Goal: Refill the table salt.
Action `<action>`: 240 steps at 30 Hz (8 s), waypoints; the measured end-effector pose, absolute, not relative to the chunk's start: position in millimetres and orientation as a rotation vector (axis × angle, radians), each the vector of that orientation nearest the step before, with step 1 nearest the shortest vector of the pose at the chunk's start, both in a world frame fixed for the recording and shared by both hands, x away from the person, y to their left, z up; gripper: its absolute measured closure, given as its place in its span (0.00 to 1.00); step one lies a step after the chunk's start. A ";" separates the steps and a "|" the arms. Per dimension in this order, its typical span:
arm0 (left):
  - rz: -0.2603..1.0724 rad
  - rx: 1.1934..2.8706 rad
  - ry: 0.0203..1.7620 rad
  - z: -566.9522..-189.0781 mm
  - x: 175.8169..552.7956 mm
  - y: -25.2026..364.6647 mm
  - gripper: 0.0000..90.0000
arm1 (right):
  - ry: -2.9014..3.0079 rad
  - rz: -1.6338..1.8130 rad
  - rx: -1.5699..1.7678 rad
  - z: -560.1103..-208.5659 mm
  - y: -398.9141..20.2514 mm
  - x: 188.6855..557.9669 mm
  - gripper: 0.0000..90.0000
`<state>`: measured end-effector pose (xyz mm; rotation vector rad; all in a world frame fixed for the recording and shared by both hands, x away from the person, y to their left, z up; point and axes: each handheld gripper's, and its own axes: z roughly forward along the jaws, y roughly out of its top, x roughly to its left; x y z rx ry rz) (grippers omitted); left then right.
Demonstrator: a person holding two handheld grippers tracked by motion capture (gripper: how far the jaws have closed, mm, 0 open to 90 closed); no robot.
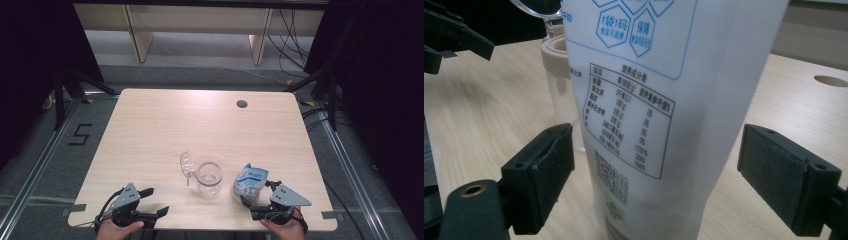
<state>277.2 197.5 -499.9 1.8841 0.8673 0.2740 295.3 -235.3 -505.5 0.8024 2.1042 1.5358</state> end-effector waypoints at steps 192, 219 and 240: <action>0.277 1.915 0.841 -505.6 276.4 192.8 0.17 | 1.932 0.793 0.160 -472.5 -169.9 364.0 0.51; 0.274 1.912 0.838 -506.7 275.9 191.9 0.17 | 1.889 0.676 0.027 -476.8 -166.0 361.7 0.51; 0.263 1.912 0.857 -507.3 274.9 190.8 0.17 | 1.881 0.626 -0.049 -480.3 -166.1 361.7 0.52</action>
